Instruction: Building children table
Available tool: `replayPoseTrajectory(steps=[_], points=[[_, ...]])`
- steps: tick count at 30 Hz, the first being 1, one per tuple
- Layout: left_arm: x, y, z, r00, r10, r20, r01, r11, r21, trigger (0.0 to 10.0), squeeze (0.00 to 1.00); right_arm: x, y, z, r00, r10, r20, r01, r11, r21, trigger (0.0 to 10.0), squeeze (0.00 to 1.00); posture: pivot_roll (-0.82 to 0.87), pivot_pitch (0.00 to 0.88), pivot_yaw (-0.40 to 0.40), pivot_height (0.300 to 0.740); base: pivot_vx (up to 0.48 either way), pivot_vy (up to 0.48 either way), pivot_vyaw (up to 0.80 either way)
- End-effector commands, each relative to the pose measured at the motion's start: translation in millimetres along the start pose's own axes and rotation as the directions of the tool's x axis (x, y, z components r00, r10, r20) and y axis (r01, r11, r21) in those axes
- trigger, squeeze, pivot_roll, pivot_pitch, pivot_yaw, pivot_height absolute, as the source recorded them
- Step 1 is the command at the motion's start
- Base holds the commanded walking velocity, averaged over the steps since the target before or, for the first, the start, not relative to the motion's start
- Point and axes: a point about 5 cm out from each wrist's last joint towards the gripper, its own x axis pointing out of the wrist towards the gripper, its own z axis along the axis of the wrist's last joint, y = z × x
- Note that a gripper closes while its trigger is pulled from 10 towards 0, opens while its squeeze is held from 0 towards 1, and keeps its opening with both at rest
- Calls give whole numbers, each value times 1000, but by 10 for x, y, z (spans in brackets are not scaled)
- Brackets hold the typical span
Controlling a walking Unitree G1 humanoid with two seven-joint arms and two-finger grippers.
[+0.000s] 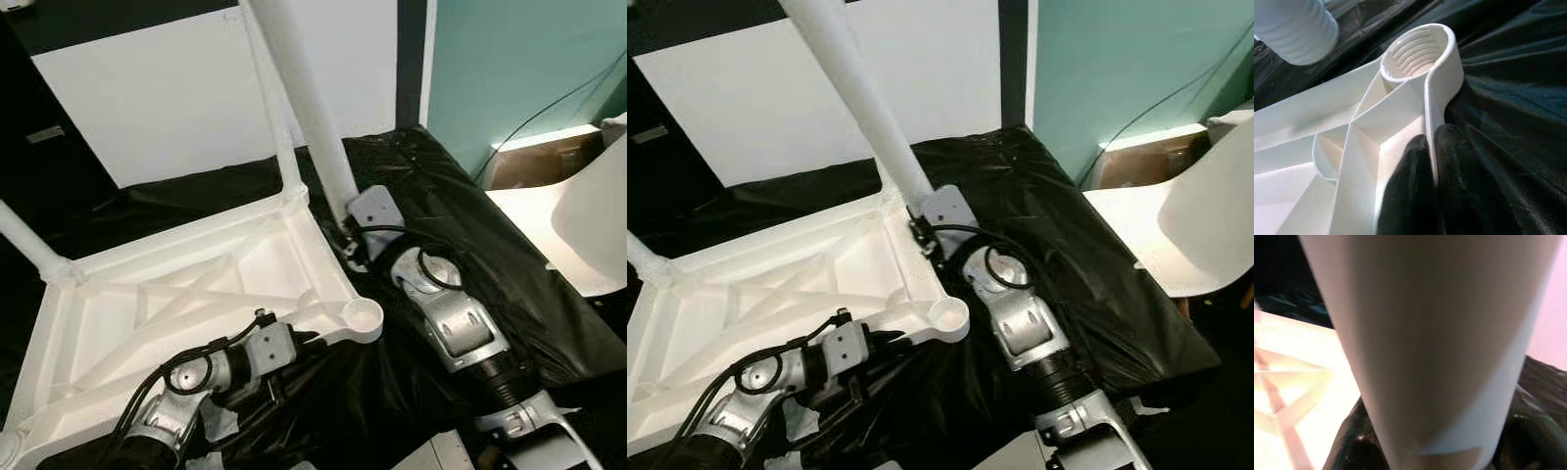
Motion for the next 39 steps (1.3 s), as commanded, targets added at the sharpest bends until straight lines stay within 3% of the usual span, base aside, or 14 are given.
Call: replayPoseTrajectory(steps=[1,5,6,12,17,20,23,24,25,28,32,35,36,39], points=[[68,-173,-163,990,135,-46,-140,983,-118,10000,1000,-72,36,-7,999,38,1,-38,999,39,10000,0,-94,0,85,740,0,0,0],[51,-163,-151,988,150,-33,-153,980,-126,10000,1000,-160,52,-44,998,57,-10,-56,995,77,10000,0,-95,0,85,740,0,0,0],[39,-159,-127,987,162,-14,-163,977,-135,10000,0,-205,35,-64,998,52,-23,-50,994,95,10000,0,-102,0,88,740,0,0,0],[-30,-122,-63,977,212,33,-205,969,-135,10000,0,-306,-7,-85,998,37,-47,-32,993,116,10000,0,-116,0,90,740,0,0,0],[-107,-77,-4,954,290,77,-272,944,-188,10000,0,-360,-3,-93,997,44,-62,-35,990,136,10000,0,-123,0,87,740,0,0,0],[-142,-88,90,904,404,141,-352,890,-289,10000,0,-432,12,-91,994,81,-70,-70,986,150,10000,0,-121,0,82,740,0,0,0],[-149,-101,97,882,449,143,-391,867,-308,10000,0,-468,5,-91,993,94,-74,-81,985,155,10000,0,-118,0,77,740,0,0,0],[-160,-111,91,854,501,137,-440,838,-322,10000,0,-507,-8,-86,991,104,-79,-91,983,156,10000,0,-117,0,74,740,0,0,0],[-170,-124,76,808,576,122,-509,788,-346,10000,0,-558,-35,-75,989,118,-84,-104,982,155,10000,0,-117,0,68,740,0,0,0],[-172,-127,74,796,593,119,-523,775,-355,10000,0,-568,-40,-71,989,121,-85,-107,982,155,10000,0,-117,0,68,740,0,0,0],[-182,-153,52,724,685,80,-597,680,-425,10000,0,-614,-1,-51,983,167,-81,-153,976,154,10000,0,-117,0,63,740,0,0,0],[-179,-163,55,702,708,70,-612,651,-448,10000,0,-627,22,-42,980,185,-76,-172,973,151,10000,0,-117,0,62,740,0,0,0],[-179,-147,82,672,737,77,-629,623,-466,10000,0,-622,29,-21,979,194,-69,-183,972,144,10000,0,-116,0,60,740,0,0,0],[-180,-131,117,650,755,90,-636,605,-479,10000,0,-614,19,8,978,198,-61,-188,972,139,10000,0,-116,0,58,740,0,0,0]])
